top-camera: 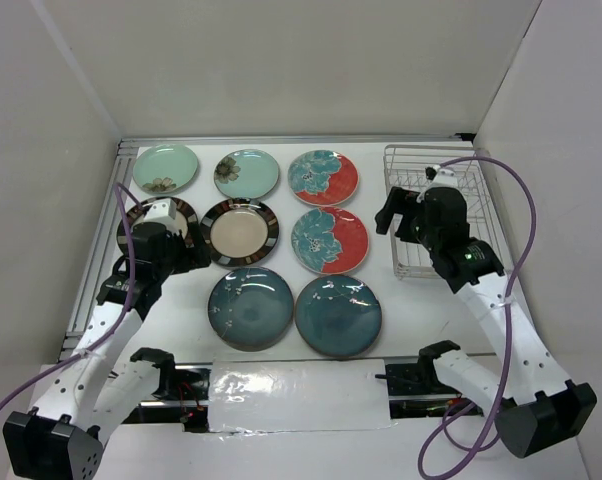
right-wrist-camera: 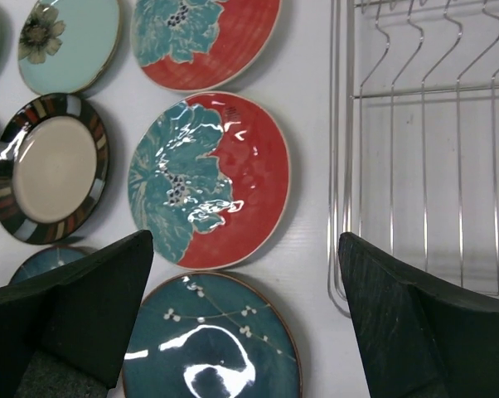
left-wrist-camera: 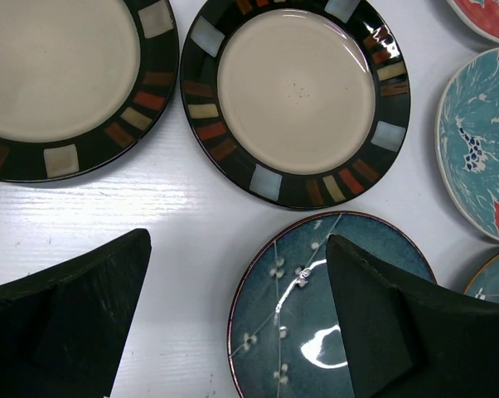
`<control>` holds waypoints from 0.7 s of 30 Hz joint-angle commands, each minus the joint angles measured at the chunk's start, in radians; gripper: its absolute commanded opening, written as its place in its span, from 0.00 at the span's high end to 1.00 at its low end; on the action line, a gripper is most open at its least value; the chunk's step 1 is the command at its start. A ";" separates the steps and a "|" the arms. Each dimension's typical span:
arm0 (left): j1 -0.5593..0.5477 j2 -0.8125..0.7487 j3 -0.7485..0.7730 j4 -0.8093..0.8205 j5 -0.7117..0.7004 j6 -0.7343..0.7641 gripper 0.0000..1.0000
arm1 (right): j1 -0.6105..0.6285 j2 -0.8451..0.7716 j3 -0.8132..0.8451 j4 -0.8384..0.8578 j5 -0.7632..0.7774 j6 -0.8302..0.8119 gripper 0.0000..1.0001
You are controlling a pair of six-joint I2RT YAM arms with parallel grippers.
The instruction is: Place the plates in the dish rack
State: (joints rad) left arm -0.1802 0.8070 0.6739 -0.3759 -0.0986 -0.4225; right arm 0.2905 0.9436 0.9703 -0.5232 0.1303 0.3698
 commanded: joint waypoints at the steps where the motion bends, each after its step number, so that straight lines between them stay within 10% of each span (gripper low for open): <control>1: -0.004 0.000 0.038 0.017 0.016 -0.007 0.00 | 0.009 -0.040 -0.002 -0.036 -0.078 0.011 0.01; 21: -0.004 0.029 0.047 0.008 0.052 0.011 0.00 | 0.009 -0.288 -0.303 -0.265 -0.350 0.231 0.17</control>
State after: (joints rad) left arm -0.1802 0.8368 0.6762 -0.3790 -0.0719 -0.4213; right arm 0.2924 0.6991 0.7090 -0.7288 -0.1719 0.5190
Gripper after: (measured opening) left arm 0.995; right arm 0.831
